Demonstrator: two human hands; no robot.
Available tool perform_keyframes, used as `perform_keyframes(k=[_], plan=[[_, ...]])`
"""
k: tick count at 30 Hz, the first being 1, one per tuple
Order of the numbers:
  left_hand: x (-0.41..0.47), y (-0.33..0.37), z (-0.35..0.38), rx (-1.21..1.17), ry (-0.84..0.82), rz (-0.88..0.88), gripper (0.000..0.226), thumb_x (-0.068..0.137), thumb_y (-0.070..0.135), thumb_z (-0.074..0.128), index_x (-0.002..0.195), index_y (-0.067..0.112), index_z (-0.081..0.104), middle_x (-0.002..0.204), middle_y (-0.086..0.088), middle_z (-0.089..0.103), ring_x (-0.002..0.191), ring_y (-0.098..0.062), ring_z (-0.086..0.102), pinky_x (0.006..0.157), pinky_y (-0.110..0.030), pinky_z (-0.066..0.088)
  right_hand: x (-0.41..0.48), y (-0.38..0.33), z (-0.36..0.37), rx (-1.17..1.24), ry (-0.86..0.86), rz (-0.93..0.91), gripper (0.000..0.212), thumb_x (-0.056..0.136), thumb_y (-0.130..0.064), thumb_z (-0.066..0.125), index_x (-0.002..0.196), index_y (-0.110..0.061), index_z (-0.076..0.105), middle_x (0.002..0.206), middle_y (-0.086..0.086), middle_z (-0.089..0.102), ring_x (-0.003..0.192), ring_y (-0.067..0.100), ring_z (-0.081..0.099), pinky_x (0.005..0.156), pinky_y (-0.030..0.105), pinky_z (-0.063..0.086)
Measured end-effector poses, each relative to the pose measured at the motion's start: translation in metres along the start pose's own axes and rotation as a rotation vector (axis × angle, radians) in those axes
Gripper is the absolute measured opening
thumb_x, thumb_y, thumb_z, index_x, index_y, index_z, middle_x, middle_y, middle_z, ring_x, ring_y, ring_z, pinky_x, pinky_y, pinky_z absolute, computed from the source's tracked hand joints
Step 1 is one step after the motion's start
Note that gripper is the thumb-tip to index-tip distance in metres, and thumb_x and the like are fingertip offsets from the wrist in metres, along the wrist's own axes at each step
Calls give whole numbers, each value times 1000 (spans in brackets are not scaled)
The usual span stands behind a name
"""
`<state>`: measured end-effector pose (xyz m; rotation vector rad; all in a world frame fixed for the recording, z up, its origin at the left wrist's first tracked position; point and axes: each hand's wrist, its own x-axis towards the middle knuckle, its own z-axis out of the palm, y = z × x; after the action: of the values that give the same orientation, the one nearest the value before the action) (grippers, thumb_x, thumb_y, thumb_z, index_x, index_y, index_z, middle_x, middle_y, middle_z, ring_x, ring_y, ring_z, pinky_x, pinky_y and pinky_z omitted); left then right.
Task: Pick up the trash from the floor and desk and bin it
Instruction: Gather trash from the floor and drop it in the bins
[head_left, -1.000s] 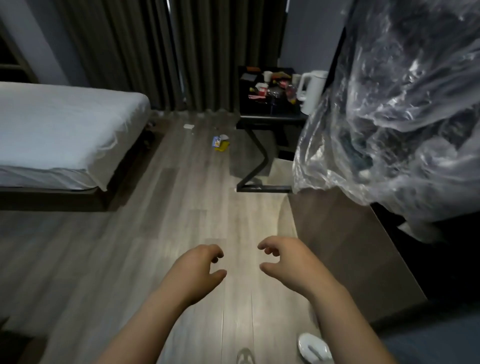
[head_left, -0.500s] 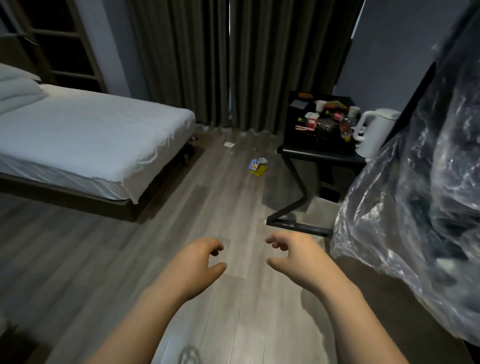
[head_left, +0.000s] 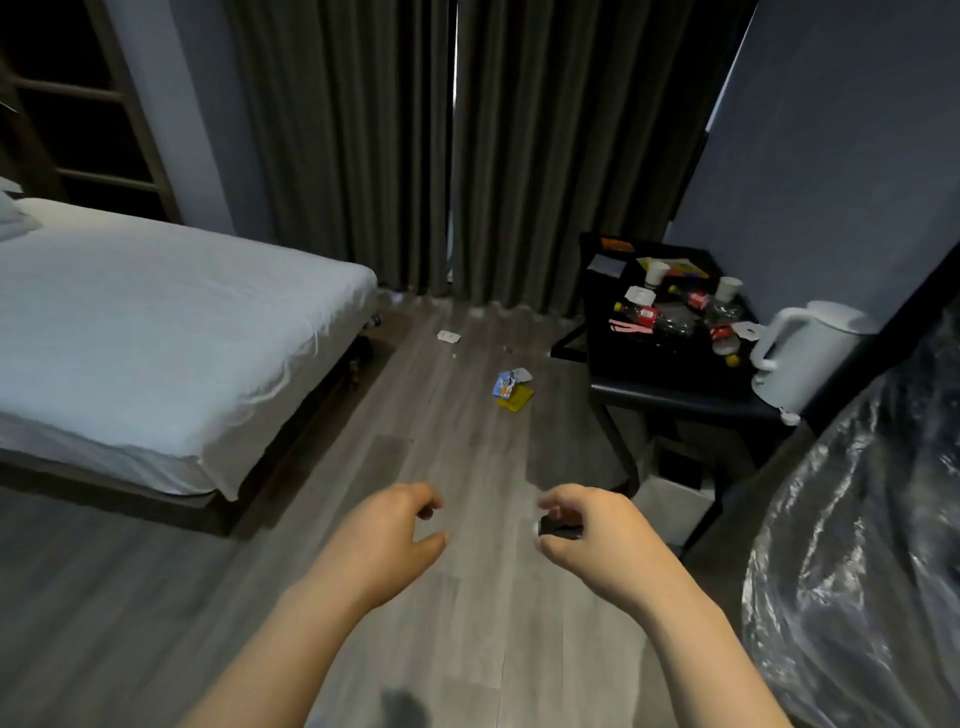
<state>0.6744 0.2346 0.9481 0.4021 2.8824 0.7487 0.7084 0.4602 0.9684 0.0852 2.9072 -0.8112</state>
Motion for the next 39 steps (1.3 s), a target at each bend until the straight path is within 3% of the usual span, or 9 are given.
perform_keyframes(k=[13, 20, 24, 29, 39], plan=[[214, -39, -16, 2, -81, 15, 39, 87, 37, 59, 125, 27, 54, 119, 10, 59, 109, -6, 54, 90, -18, 42, 218, 21, -6, 55, -48, 71, 44, 77, -33, 68, 120, -29, 61, 117, -10, 61, 111, 8, 56, 92, 30, 50], [346, -30, -30, 8, -86, -18, 38, 89, 37, 58, 124, 25, 54, 117, 10, 58, 107, -4, 53, 85, -12, 36, 356, 47, -51, 36, -40, 36, 44, 76, -35, 69, 119, -30, 61, 118, -11, 61, 112, 6, 54, 91, 22, 44], [408, -32, -28, -10, -93, -57, 36, 88, 39, 59, 122, 28, 53, 116, 11, 57, 105, -6, 54, 85, -15, 38, 423, 62, -68, 28, -39, 40, 45, 77, -34, 71, 121, -30, 61, 118, -9, 60, 111, 8, 55, 93, 25, 45], [476, -47, -30, 13, -100, -56, 36, 88, 41, 60, 121, 31, 53, 111, 16, 55, 97, -2, 53, 82, -14, 41, 492, 70, -66, 51, -61, 59, 45, 76, -34, 72, 119, -30, 62, 114, -8, 60, 109, 9, 56, 90, 21, 43], [664, -113, -67, 25, -151, 24, 35, 88, 39, 60, 120, 28, 54, 114, 12, 58, 101, -5, 55, 83, -16, 43, 659, 55, -58, 67, -25, 161, 43, 78, -28, 73, 119, -26, 62, 116, -8, 60, 100, 1, 53, 81, 13, 38]])
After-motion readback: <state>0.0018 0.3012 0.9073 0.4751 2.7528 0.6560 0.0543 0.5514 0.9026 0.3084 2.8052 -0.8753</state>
